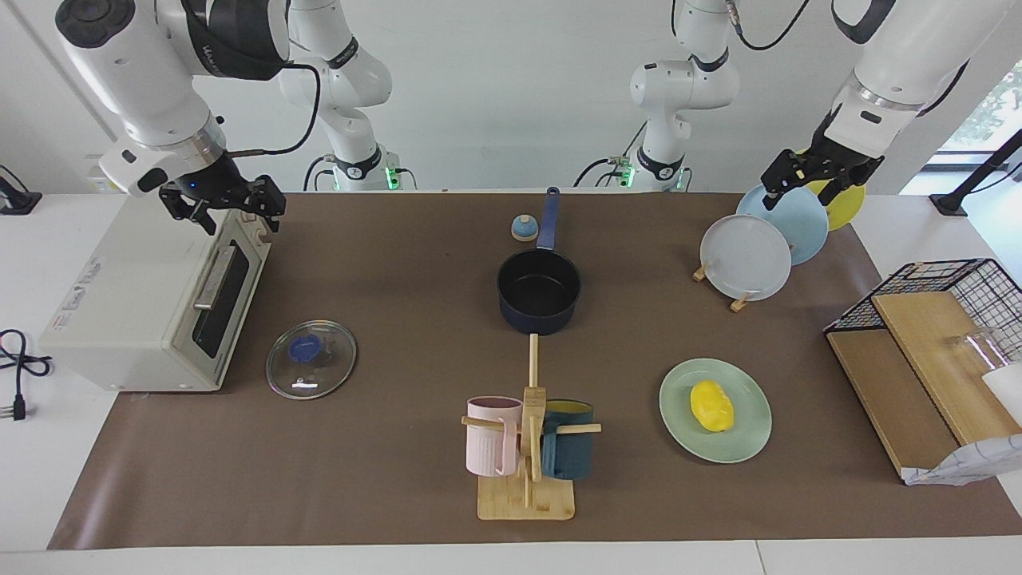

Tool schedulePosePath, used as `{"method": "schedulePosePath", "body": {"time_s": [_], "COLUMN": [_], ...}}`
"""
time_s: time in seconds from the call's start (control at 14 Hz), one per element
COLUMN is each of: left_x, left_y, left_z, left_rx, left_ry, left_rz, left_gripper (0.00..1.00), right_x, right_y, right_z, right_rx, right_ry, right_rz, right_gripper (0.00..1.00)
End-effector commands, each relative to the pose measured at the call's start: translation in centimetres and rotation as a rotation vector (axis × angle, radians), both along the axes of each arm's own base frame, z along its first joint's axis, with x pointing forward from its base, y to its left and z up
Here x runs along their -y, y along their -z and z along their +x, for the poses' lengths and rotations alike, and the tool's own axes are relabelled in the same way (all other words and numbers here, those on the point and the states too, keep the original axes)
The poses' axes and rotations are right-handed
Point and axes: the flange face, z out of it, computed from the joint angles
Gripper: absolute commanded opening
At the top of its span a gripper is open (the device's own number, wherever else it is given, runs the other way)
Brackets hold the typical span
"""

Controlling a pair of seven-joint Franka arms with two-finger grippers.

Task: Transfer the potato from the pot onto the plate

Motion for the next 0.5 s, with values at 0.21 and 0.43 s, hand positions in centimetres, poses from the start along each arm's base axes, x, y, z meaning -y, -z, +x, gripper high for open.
{"method": "schedulePosePath", "body": {"time_s": [0.21,0.43], "left_x": [-0.06,-0.25], "left_y": [-0.07,0.22], "left_z": [-0.21,-0.27], "left_rx": [-0.003,-0.010], "left_ry": [0.041,0.076], "left_rz": [0.024,0.023], "left_gripper": [1.00,1.00], "right_x": [0.05,0.07], "right_y": [-0.07,-0.07], "right_z": [-0.31,-0.31], "right_rx": [0.006,0.006], "right_ry": [0.019,0.019], "right_rz": [0.005,0.003], "right_gripper": [1.00,1.00]}}
